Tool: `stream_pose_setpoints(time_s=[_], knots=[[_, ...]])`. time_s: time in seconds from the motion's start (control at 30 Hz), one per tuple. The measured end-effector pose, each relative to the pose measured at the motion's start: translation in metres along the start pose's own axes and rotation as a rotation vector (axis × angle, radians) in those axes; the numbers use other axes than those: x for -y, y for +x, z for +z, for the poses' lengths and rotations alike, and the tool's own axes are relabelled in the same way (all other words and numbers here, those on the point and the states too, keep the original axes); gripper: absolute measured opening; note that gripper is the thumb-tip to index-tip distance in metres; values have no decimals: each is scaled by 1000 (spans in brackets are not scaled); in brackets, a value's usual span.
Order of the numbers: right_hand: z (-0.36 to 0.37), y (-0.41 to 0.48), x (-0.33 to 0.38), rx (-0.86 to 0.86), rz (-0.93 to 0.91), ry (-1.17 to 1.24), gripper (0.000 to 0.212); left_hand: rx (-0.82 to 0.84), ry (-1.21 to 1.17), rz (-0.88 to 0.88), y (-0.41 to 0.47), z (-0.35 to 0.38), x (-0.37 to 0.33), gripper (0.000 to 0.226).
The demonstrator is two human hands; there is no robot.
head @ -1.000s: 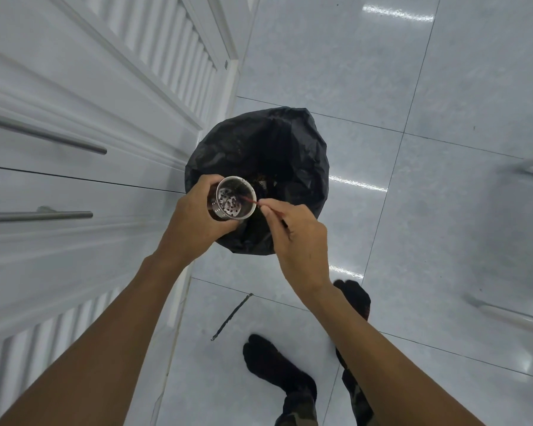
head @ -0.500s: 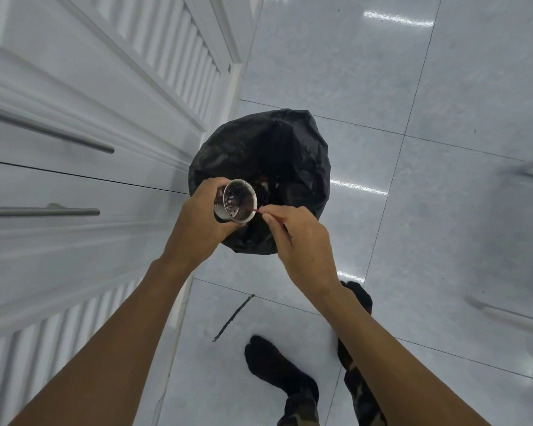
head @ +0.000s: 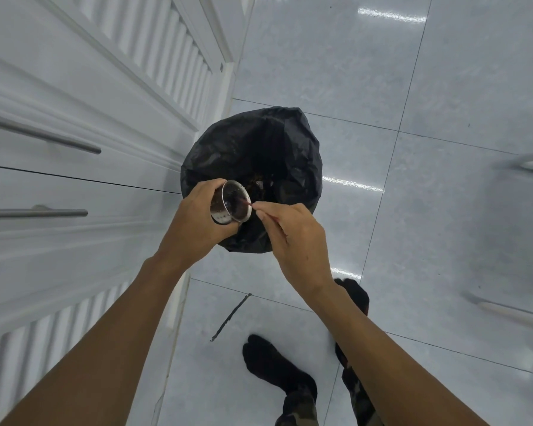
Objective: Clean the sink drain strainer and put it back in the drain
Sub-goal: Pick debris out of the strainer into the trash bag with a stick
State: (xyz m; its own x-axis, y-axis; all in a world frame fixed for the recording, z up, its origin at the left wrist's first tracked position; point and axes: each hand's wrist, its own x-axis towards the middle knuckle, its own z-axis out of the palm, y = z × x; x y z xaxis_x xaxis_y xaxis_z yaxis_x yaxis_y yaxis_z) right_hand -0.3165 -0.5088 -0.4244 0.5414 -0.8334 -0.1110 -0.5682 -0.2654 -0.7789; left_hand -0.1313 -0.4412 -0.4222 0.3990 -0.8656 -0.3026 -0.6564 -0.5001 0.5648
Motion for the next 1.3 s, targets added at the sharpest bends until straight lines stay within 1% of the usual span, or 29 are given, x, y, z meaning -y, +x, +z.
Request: stream_pose_setpoints(time_s=[0.1, 0.17, 0.23, 0.27, 0.4, 0.57, 0.63, 0.7, 0.77, 0.83, 0.9, 0.93, 1.0, 1.1, 1.17, 1.23, 1.3], knots=[[3, -1, 7, 44, -47, 68, 28, -1, -26, -12, 1, -2, -3, 74], [2, -1, 7, 18, 6, 46, 30, -10, -43, -12, 2, -1, -5, 73], [0, 1, 3, -30, 75, 5, 36, -13, -49, -8, 3, -1, -6, 73], [0, 0, 2, -39, 81, 1, 37, -12, -48, -7, 3, -1, -6, 73], [4, -5, 10, -19, 31, 67, 27, -19, -53, -19, 4, -1, -6, 74], [3, 4, 5, -59, 118, 29, 28, -27, -25, -16, 4, -4, -8, 71], [6, 4, 8, -23, 70, 35, 27, -18, -16, -25, 6, -5, -8, 72], [8, 3, 8, -21, 32, -10, 22, -26, -3, -25, 7, -4, -7, 73], [6, 7, 3, -44, 57, -47, 22, -33, 11, -21, 8, -2, -7, 72], [6, 7, 2, -49, 36, -21, 22, -37, 44, -19, 10, 1, -5, 73], [10, 5, 4, 17, -7, 24, 23, -26, 80, -33, 13, 2, -1, 76], [12, 4, 4, 53, -1, 44, 23, -16, 94, -32, 13, 1, 0, 78], [14, 6, -1, 58, 72, 74, 22, 6, 114, -7, 14, 0, 1, 79], [16, 13, -12, -43, 176, 173, 21, 0, 134, 2, 16, -3, 2, 77], [20, 14, -11, -11, 195, 276, 20, -2, 135, -30, 21, -6, 2, 75], [24, 13, -10, 37, 216, 295, 19, 43, 151, -39, 24, -8, 2, 74], [24, 15, -12, -48, 282, 305, 20, 86, 156, -48, 25, -8, 1, 75]])
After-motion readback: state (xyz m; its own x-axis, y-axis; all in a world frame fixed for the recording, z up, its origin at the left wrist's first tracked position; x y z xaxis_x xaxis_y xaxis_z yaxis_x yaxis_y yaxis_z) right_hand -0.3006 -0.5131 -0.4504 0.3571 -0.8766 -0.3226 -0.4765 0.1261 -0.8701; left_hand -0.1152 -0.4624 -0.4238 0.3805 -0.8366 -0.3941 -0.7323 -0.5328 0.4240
